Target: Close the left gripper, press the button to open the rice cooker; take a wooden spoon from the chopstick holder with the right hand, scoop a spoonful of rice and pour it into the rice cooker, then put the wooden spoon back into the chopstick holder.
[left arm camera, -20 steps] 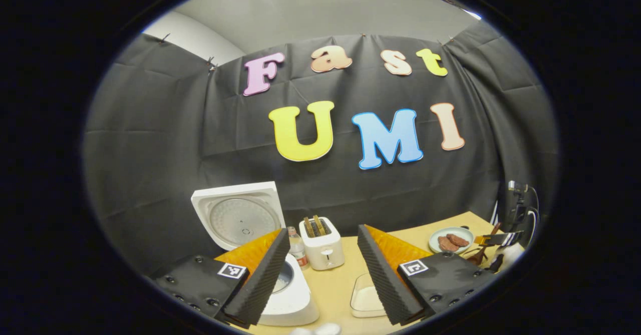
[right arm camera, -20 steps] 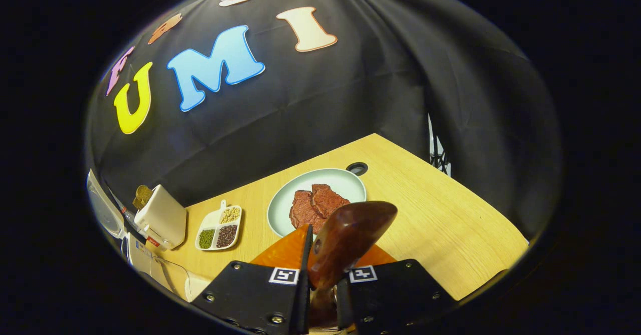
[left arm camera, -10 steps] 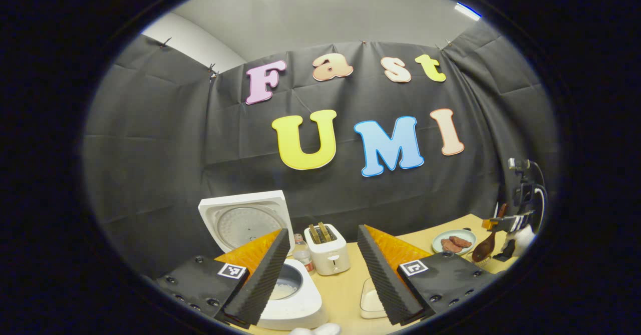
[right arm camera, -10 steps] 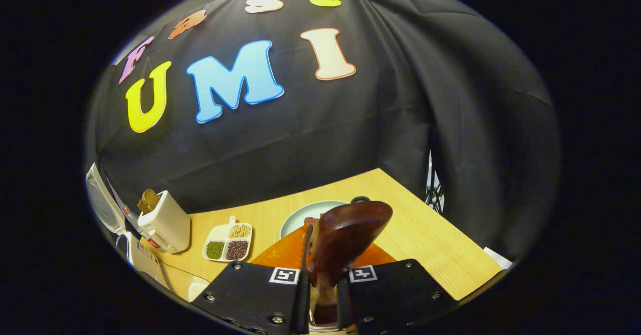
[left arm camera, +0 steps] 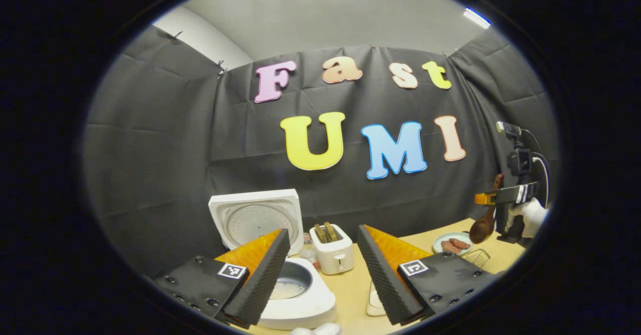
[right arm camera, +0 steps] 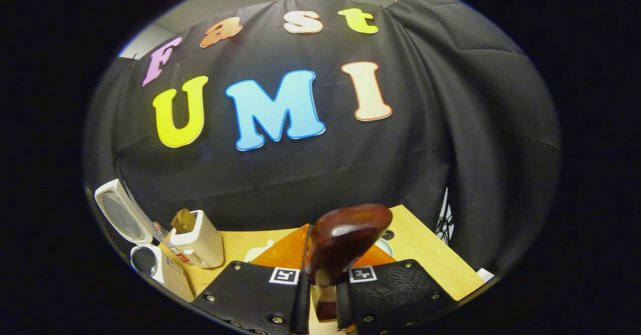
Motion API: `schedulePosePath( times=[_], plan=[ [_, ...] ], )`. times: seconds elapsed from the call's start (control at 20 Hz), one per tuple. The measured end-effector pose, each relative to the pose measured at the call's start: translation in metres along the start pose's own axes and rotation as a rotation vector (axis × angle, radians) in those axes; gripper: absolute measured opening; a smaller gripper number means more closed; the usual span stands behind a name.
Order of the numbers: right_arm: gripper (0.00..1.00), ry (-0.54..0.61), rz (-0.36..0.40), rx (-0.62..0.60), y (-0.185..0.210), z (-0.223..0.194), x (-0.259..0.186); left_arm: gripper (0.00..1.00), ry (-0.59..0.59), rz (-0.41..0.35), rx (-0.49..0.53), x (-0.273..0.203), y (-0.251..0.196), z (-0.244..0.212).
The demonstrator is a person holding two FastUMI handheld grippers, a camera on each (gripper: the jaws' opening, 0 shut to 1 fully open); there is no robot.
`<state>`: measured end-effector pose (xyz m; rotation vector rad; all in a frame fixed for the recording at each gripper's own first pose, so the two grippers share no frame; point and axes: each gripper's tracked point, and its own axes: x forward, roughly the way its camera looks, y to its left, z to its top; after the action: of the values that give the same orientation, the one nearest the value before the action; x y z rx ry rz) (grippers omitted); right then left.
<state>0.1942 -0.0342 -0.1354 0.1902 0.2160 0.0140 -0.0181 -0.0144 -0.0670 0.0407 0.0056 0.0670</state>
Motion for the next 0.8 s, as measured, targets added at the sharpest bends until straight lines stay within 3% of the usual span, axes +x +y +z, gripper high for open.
schedulePosePath(
  times=[0.4, 0.6, 0.8],
  plan=[
    [0.21, 0.046, 0.154, -0.169, 0.115, -0.047, -0.017, 0.99, 0.022, 0.019, -0.029, -0.014, 0.022, -0.012],
    [0.22, 0.059, 0.203, -0.329, 0.148, -0.088, -0.019, 0.92, 0.024, 0.038, -0.03, -0.02, 0.03, -0.015],
    [0.22, 0.087, 0.21, -0.503, 0.158, -0.132, -0.013, 0.92, 0.024, 0.054, -0.023, -0.025, 0.037, -0.019]
  ],
)
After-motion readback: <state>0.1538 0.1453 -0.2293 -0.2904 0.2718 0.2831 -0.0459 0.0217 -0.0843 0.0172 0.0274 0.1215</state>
